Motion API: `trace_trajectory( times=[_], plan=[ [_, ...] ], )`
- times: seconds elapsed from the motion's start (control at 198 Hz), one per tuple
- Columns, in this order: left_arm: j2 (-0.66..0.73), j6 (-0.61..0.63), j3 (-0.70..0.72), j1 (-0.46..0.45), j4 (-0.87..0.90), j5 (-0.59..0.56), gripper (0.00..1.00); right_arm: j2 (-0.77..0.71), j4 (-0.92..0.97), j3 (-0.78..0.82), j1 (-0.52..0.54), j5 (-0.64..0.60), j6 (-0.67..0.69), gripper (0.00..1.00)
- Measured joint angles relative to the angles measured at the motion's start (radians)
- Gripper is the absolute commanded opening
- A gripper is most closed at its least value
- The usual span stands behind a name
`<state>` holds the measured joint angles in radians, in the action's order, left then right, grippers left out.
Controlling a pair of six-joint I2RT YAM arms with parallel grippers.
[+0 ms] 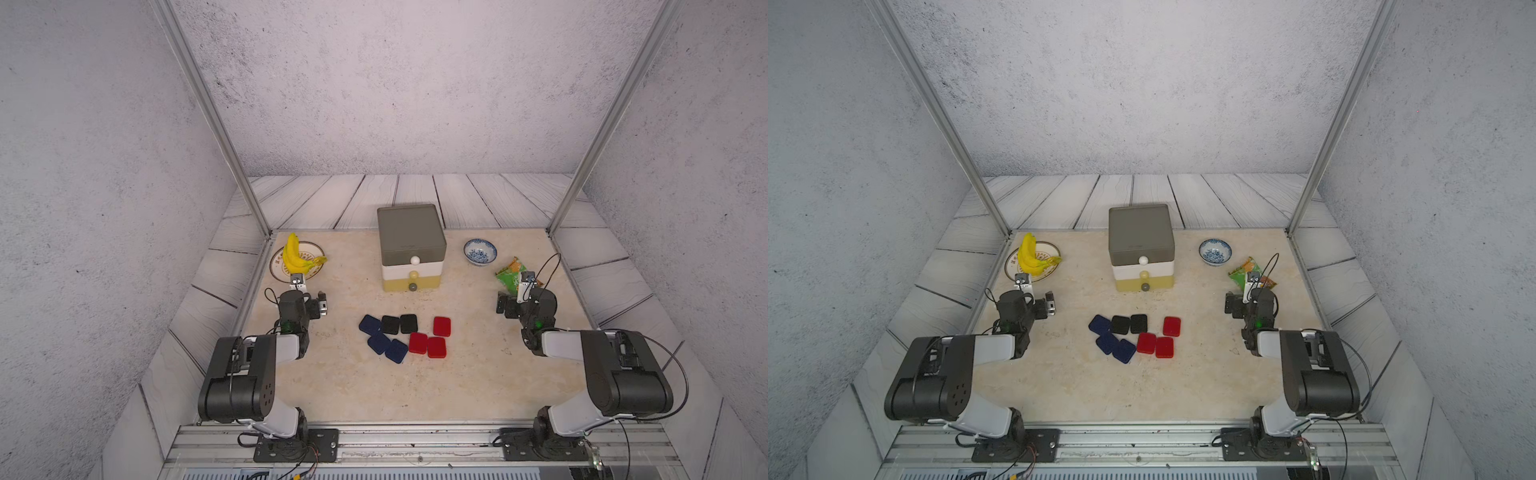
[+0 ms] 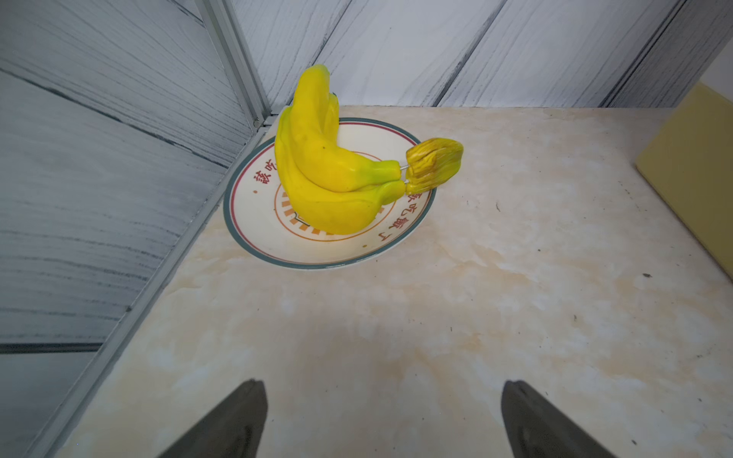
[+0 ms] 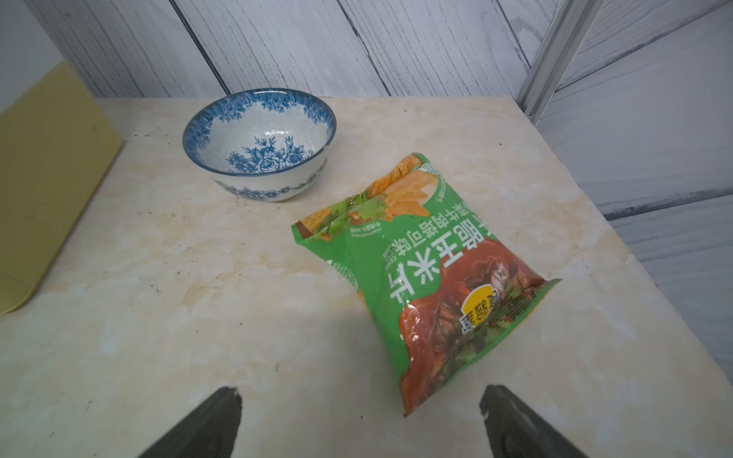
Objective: Place the brooch boxes into the drawer by color
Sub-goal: Open the drawer in the storage box.
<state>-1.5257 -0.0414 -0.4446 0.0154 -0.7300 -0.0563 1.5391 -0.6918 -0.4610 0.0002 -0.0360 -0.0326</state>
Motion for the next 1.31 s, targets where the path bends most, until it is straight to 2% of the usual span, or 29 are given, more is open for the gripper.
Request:
trace_trajectory(
  times=[1.158, 1.309],
  plan=[
    [0.000, 0.000, -0.002, 0.000, 0.005, 0.009, 0.98, 0.000, 0.009, -0.005, 0.000, -0.013, -0.009, 1.00],
    [0.073, -0.020, -0.116, -0.003, 0.249, -0.029, 0.98, -0.052, 0.203, -0.100, 0.000, -0.045, -0.022, 1.00]
  ],
)
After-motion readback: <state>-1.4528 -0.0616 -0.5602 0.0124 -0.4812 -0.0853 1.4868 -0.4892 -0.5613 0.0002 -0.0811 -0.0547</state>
